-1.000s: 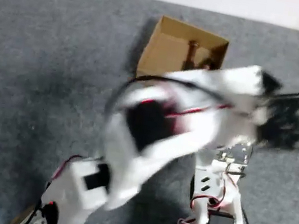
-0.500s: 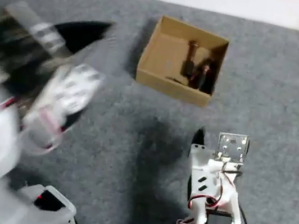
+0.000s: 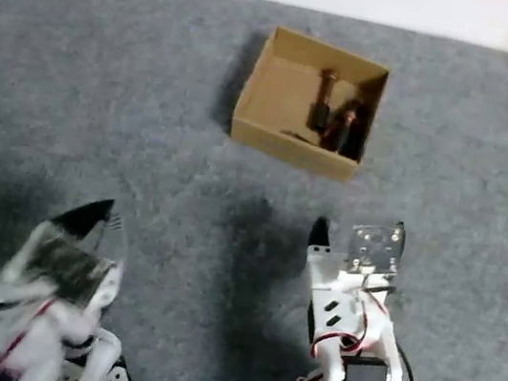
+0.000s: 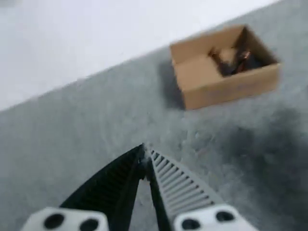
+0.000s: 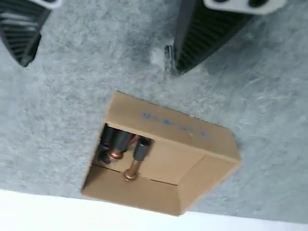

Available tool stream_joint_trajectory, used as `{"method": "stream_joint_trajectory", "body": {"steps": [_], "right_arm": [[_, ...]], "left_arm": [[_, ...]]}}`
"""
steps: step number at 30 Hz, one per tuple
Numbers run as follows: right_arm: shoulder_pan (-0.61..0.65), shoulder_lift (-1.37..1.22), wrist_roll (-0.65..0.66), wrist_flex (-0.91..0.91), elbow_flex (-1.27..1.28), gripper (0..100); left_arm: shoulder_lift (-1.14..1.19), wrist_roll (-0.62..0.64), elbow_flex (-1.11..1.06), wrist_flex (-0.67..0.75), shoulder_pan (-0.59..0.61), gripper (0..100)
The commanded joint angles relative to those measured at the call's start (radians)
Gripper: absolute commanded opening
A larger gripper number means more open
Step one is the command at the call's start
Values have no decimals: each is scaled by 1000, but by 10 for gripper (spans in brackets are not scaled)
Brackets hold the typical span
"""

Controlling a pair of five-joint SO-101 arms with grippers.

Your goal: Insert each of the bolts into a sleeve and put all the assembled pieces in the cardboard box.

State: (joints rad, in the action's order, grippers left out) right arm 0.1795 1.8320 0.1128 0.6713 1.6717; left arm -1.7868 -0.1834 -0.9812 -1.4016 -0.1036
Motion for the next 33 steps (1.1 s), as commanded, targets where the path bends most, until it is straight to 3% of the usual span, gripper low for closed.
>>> {"method": "stream_joint_trajectory", "body": {"steps": [1,7,11,15,21,25,27,33], "right_arm": [[65,5,61,-38,62,376],[90,5,98,-38,71,376],[94,5,98,-38,107,376],[91,2,98,54,111,376],[96,-1,98,355,111,376],[91,-1,98,559,113,376],[79,-1,97,575,111,376],[-159,1,92,576,113,376]], "left_arm": [[35,5,-239,192,64,6],[73,63,-588,520,15,6],[21,61,-720,624,10,6],[-28,15,-716,462,21,7],[-36,8,-716,51,-44,7],[-38,6,-716,49,-42,7],[-38,6,-716,49,-41,7],[-38,12,-716,51,-33,7]]}}
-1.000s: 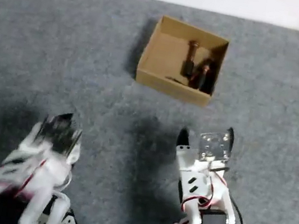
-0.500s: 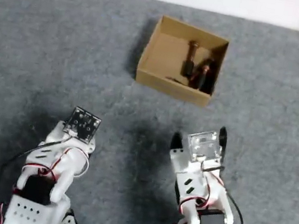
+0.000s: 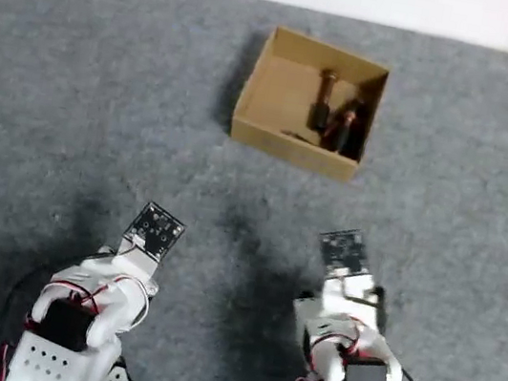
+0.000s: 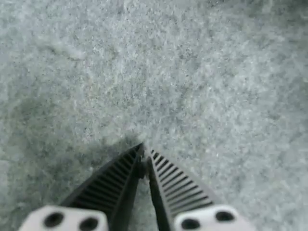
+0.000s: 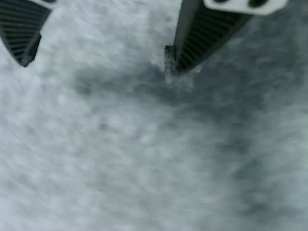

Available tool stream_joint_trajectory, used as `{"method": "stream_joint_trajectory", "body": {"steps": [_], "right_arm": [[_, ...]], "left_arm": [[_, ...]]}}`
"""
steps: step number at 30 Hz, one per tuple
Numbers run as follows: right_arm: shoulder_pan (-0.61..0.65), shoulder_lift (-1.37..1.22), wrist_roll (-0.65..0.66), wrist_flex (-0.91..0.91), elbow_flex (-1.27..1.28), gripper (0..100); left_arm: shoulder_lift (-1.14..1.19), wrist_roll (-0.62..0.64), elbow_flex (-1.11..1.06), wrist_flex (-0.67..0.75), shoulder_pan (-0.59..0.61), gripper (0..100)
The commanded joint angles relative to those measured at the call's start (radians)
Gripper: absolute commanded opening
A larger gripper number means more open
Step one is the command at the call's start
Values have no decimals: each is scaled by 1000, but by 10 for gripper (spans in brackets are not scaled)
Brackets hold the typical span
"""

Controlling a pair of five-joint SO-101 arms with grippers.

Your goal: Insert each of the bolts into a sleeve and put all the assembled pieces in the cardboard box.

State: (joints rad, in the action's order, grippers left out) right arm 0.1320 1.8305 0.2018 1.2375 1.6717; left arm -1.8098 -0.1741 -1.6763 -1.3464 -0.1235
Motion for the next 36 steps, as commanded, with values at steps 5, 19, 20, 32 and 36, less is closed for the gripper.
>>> {"method": "stream_joint_trajectory", "body": {"steps": [5,19,20,32,36], "right_arm": [[-305,2,8,10,110,376],[-349,4,8,10,110,376],[-349,4,8,10,110,376],[-349,4,8,10,108,376],[-349,4,8,10,108,376]], "left_arm": [[-15,0,-21,-5,170,7],[-15,-2,-21,-5,360,7],[-15,-2,-21,-5,360,7],[-15,-2,-21,-5,360,7],[-15,-2,-21,-5,360,7]]}}
